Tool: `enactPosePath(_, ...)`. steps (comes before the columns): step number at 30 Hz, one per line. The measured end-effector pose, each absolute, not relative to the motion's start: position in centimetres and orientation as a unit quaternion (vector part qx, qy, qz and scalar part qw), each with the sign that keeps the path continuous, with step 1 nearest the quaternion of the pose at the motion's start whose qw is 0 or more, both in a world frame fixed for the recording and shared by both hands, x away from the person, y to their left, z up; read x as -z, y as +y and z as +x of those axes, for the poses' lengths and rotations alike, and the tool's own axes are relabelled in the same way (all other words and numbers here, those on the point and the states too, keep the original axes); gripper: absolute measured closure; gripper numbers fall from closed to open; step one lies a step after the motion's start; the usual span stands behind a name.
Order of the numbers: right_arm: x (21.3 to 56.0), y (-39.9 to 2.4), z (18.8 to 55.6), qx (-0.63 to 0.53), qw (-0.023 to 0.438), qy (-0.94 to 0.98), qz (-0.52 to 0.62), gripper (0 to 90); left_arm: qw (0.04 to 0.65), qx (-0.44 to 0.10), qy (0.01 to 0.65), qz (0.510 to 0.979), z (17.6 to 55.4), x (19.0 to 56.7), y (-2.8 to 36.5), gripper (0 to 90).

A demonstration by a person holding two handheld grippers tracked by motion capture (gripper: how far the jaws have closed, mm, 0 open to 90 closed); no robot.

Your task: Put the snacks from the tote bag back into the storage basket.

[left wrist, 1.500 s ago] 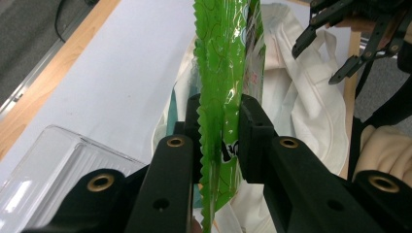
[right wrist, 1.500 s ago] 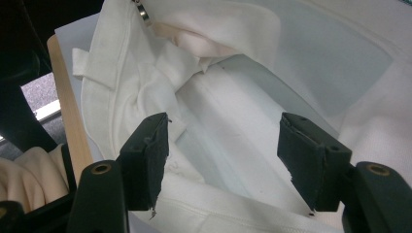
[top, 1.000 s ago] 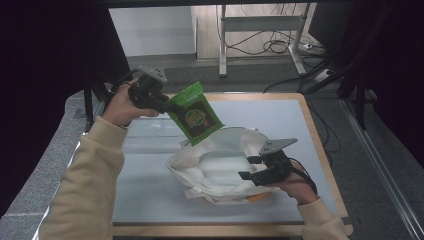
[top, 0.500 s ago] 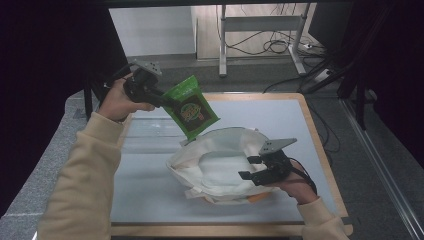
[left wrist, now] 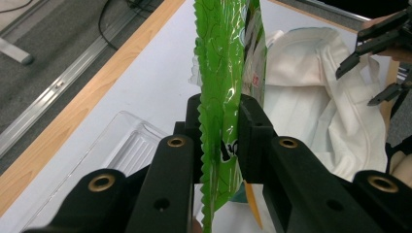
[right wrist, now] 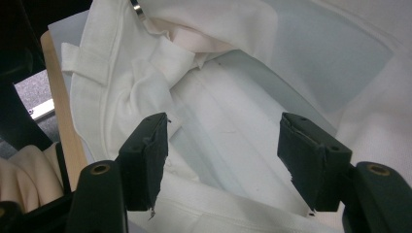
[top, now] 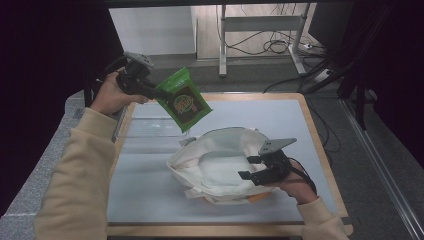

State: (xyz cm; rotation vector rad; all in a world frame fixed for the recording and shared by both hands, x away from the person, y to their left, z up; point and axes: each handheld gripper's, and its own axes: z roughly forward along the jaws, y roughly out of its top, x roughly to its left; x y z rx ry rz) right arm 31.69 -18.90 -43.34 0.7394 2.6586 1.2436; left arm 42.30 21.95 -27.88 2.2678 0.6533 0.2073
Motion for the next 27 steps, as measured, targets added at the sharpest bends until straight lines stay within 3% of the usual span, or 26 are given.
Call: enactPosePath(27, 43.6, -18.8, 32.0, -0.406, 0.06, 0.878, 0.246, 34.9, 0.358, -0.083, 0.294, 0.882, 45.7, 29.7, 25.0, 77.9)
